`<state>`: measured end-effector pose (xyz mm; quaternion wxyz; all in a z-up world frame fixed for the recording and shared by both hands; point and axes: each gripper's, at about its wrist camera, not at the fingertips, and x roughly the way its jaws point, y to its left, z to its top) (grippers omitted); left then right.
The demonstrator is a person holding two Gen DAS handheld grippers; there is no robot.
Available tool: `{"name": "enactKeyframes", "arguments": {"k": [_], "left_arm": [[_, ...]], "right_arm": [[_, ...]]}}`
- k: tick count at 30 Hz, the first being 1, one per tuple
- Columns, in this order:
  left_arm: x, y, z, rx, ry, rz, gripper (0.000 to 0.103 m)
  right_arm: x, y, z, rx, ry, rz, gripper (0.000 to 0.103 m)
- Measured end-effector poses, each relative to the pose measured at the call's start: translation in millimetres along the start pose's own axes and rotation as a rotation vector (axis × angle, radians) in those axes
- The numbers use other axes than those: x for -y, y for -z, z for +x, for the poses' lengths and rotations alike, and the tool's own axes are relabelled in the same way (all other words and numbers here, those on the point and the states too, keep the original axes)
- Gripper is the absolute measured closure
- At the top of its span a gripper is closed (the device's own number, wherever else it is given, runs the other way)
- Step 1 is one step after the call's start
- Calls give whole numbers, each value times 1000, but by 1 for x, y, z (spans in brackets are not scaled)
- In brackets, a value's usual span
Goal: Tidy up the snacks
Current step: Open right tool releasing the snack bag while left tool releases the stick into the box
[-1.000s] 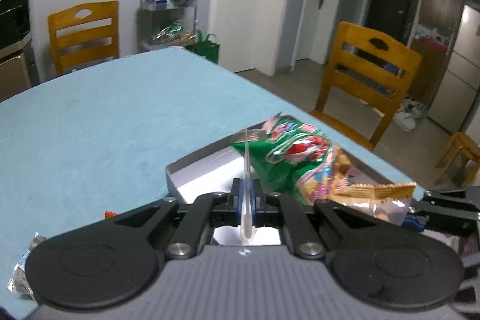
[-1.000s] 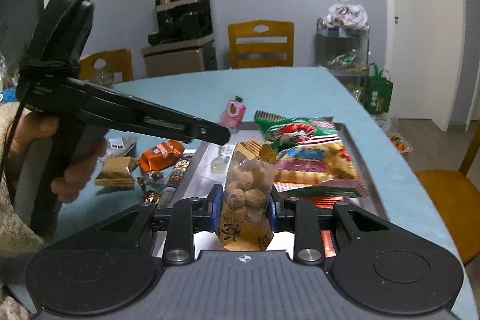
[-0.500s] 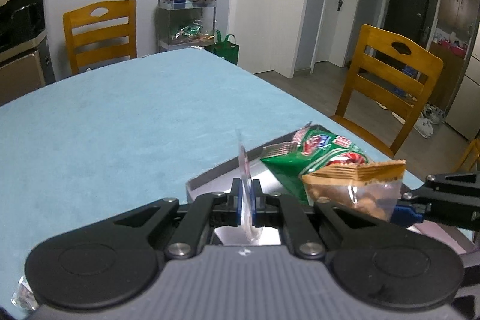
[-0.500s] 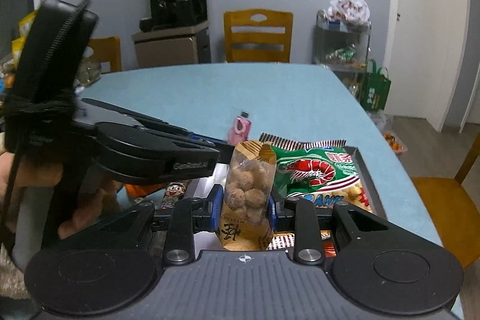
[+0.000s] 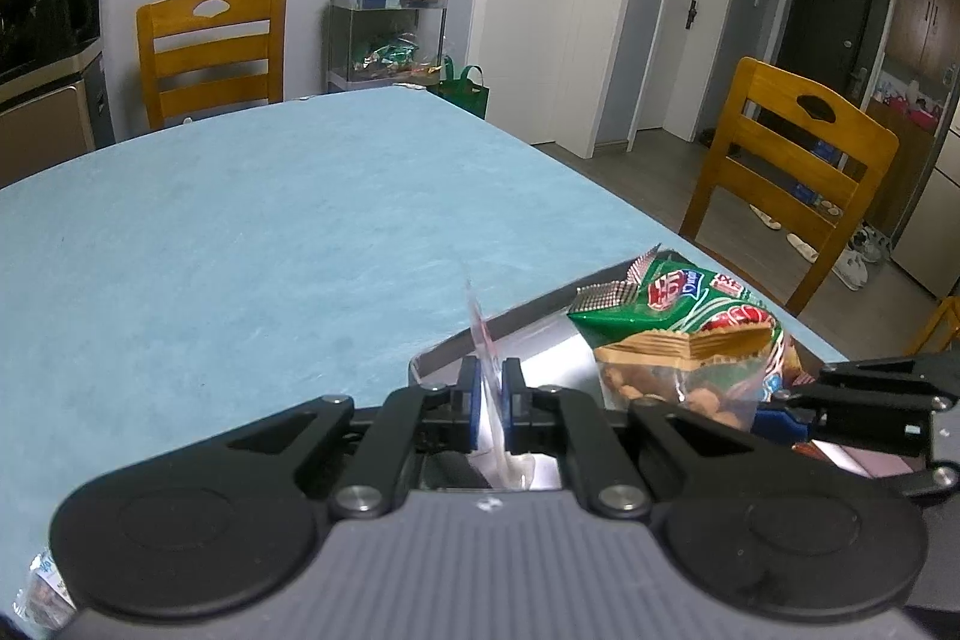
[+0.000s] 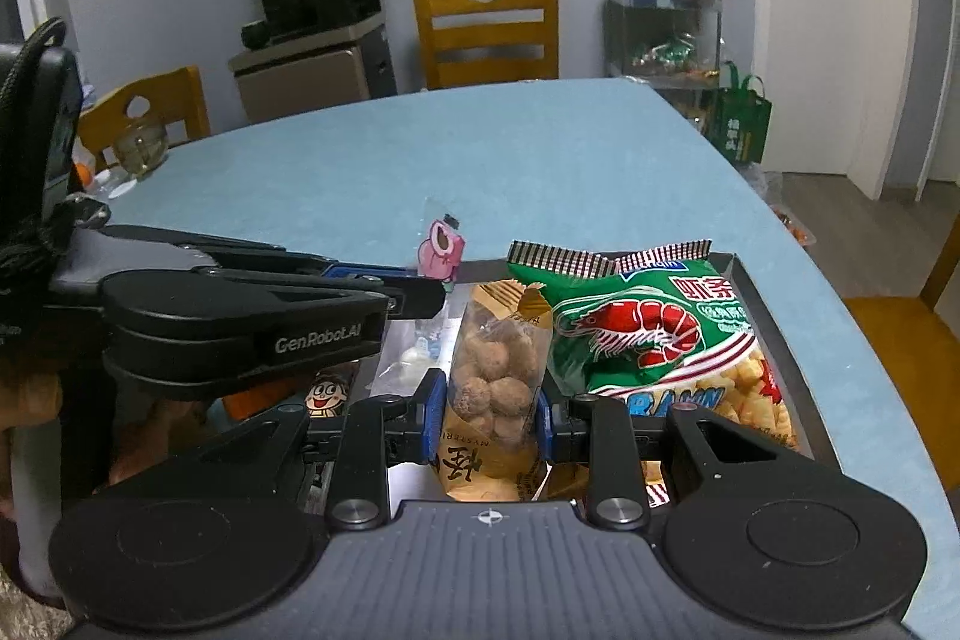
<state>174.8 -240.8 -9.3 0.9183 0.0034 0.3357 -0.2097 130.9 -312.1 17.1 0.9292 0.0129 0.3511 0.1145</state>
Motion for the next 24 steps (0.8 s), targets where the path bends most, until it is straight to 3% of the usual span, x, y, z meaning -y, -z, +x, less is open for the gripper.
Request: {"name": "enactKeyframes", "arguments": {"k": [24], "left_arm": [[3,1,0,9,-39,33,99]], "right_arm": [[2,3,7,4,-11,29,70]]}}
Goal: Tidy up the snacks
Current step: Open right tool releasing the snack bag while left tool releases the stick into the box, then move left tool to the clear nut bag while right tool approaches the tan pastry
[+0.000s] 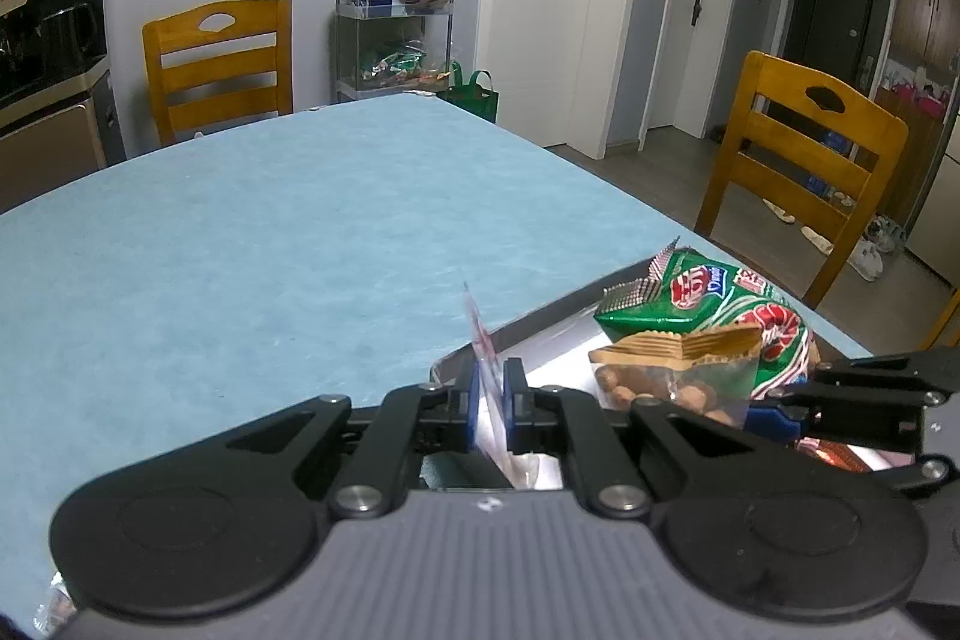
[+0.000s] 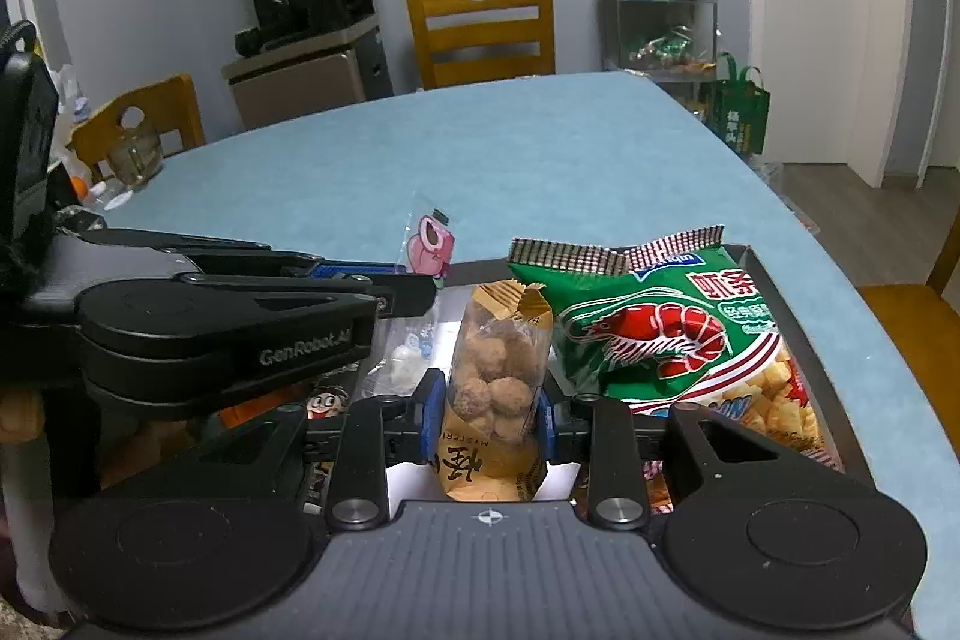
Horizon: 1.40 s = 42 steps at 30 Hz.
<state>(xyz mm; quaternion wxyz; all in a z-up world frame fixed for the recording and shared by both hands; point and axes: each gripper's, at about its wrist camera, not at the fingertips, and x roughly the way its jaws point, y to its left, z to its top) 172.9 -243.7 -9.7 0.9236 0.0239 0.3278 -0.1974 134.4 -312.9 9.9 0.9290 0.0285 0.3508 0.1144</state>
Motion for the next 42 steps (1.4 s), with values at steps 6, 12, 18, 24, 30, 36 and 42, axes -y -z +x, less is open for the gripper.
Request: {"name": "enactKeyframes", "arguments": {"k": [6,12,18,24,30,36,42], "left_arm": [[-1,0,-1,-5,2,-11,97],[-4,-2,-4,-4,8,-16,81],[-8,-3,-17,46,-14,-36,35],[-12,-5,-29,64,-18,-44,24],[-9,-4,-41,86,-18,-41,13],[-6,-2,-50,93,-27,-19,7],[-7,5,-68,119,-46,23,4]], "right_arm": [[1,-1,-6,33,2,-5,69],[0,-1,-7,39,-2,-3,68],[-4,0,-16,64,-3,-13,60],[-6,2,-23,80,-5,-14,53],[-6,4,-38,121,-11,-14,28],[-7,5,-49,151,-8,-17,13],[-7,14,-61,179,19,-36,4]]}}
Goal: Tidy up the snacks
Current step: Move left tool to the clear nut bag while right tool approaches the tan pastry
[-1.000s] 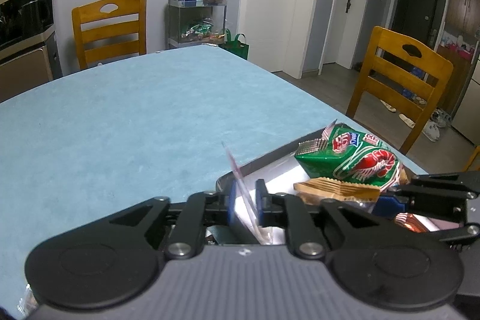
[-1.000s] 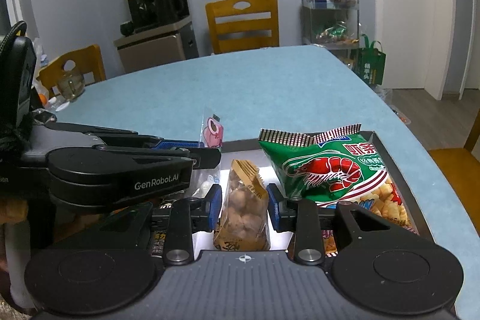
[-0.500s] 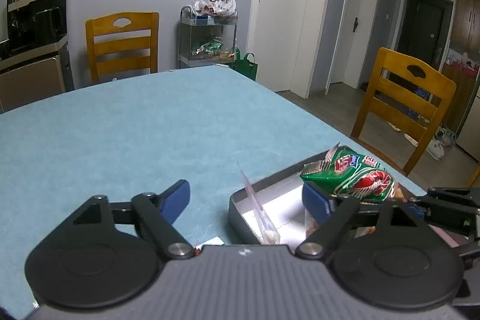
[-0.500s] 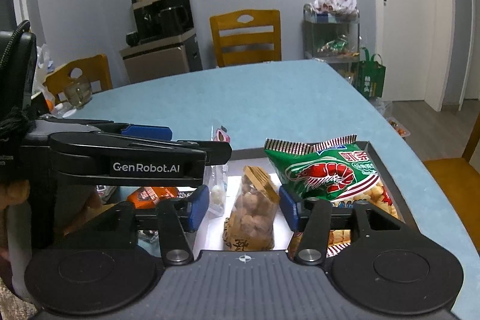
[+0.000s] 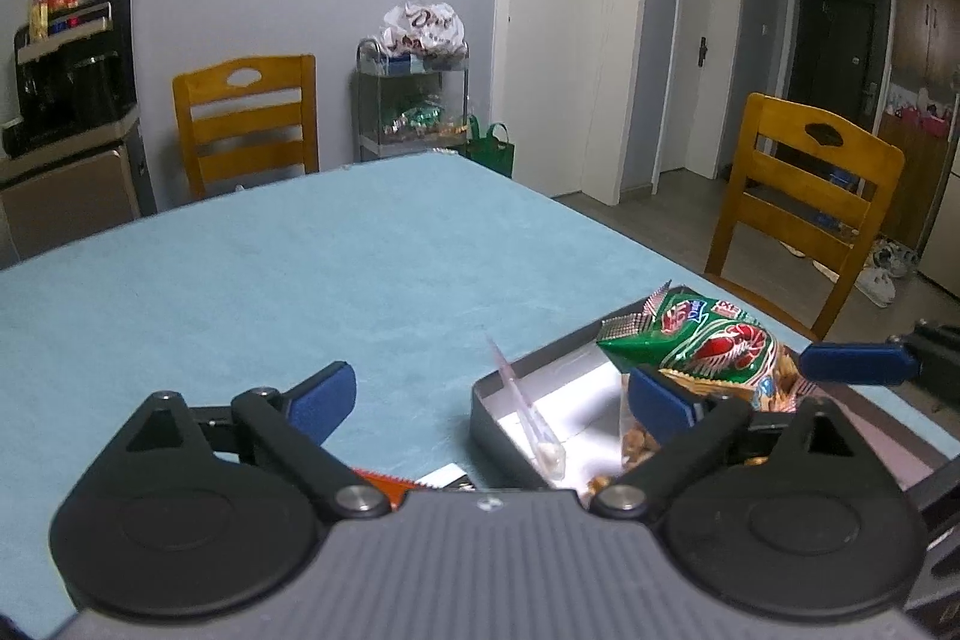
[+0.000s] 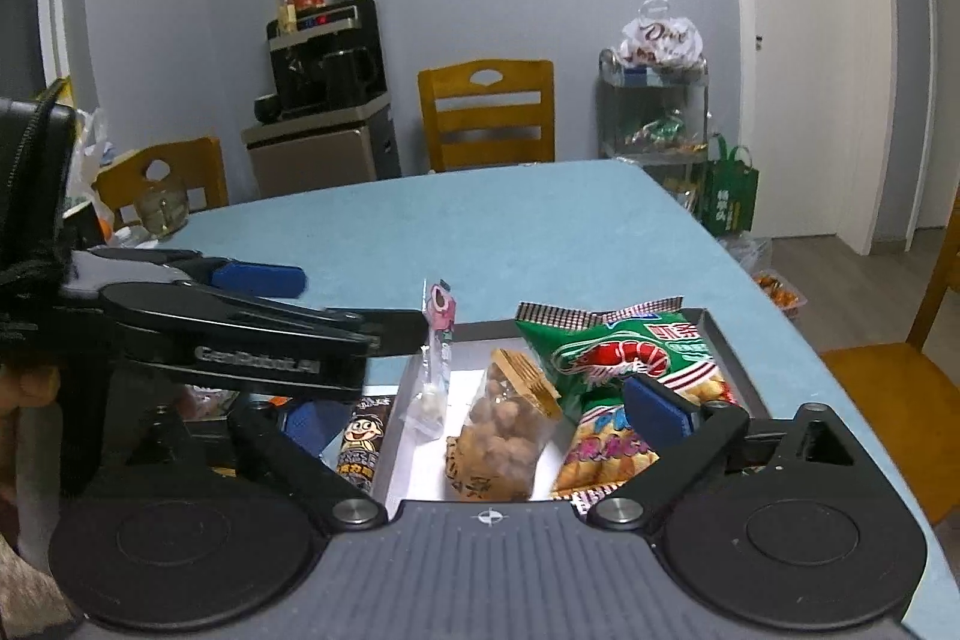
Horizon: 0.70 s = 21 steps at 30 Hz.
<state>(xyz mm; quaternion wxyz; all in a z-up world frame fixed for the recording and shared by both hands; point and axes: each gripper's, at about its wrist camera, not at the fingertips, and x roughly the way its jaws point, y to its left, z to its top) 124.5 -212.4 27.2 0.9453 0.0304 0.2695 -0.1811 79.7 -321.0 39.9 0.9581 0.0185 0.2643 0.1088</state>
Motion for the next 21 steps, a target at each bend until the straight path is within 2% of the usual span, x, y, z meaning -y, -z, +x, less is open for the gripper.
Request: {"name": "enactKeyframes", "arguments": {"k": [8,17,21], "left_arm": [[-5,4,-30,50,-25,54,2],[-37,8,-58,44,-40,16,2],[-55,14,-77,67,-66,-9,2]], "right_arm": [[-9,4,-11,18,-40,-6,0],[-25,4,-19,42,-47,-40,0],[-38,4,-22,57,-57,-63,0]]}}
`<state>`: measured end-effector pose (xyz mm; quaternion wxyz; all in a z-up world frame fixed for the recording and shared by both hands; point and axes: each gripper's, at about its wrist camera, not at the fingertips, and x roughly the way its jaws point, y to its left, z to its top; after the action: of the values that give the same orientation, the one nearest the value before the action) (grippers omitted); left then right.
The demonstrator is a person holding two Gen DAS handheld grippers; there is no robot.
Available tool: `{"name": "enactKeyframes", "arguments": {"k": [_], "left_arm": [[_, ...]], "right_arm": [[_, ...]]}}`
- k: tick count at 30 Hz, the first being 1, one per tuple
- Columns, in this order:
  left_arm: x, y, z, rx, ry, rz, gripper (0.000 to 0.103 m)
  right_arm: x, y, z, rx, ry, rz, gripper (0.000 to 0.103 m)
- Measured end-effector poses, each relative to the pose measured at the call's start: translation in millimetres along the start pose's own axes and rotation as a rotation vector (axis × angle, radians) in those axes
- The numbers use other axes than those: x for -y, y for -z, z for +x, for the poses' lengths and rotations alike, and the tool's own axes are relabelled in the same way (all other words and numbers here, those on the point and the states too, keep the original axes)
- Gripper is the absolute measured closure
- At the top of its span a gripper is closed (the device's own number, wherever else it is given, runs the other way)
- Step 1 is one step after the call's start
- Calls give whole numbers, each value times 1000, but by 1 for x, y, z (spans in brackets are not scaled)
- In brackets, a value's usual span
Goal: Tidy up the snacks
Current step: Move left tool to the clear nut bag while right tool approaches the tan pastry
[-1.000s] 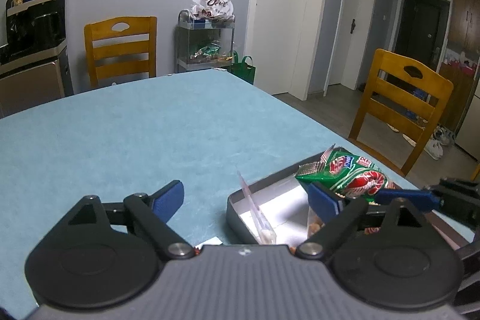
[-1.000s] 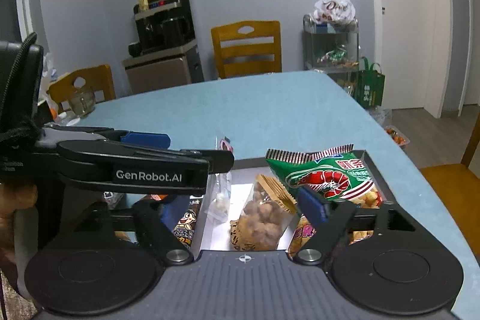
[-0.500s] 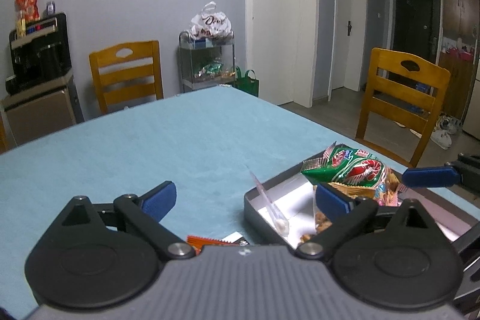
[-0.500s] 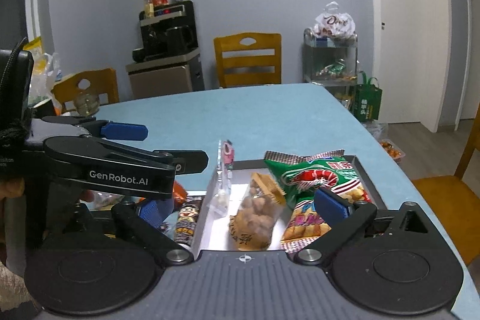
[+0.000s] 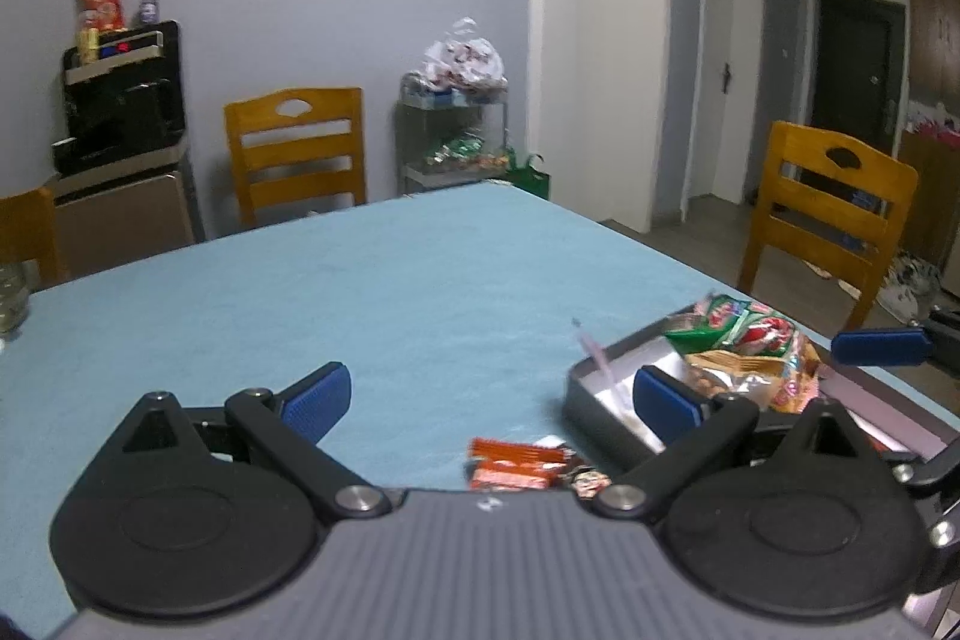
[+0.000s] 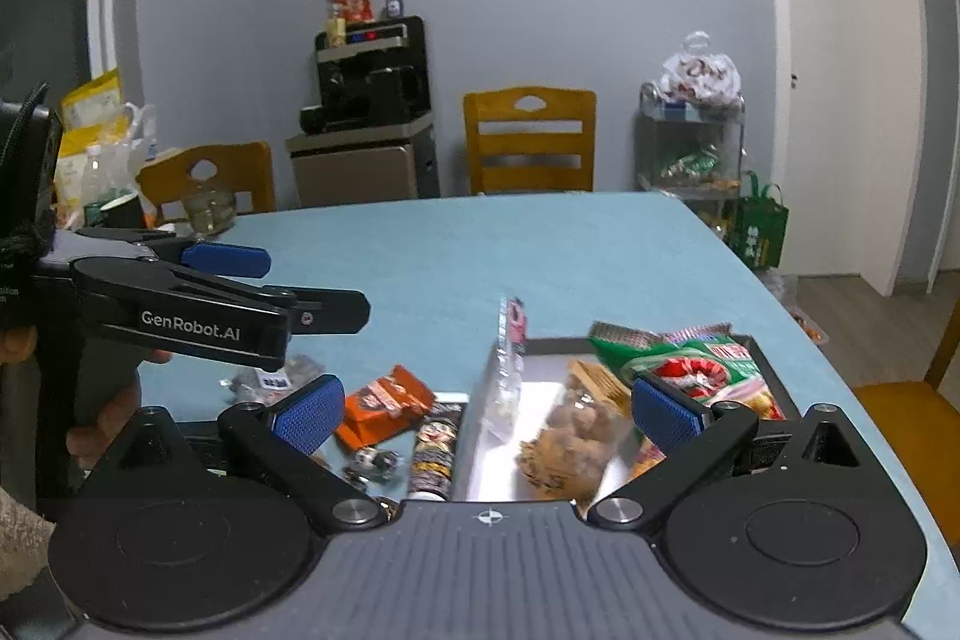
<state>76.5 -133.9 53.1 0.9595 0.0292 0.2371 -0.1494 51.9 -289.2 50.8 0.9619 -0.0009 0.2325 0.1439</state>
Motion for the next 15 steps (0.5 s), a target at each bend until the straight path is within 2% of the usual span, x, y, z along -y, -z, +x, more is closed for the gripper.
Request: {"name": "enactKeyframes", "arguments": {"k": [8,11,15], "left_arm": [[-33,13,-37,79,-106,0,2],[-47,19,-45,53,-103,-9,2],[-70,30,-58,17,-79,-34,2]], "right_arm": [[-33,-7,3,38,3,-73,0],[-45,-8,8,30,5,-108,0],[-57,-9,13,5,-38,-104,0]]}}
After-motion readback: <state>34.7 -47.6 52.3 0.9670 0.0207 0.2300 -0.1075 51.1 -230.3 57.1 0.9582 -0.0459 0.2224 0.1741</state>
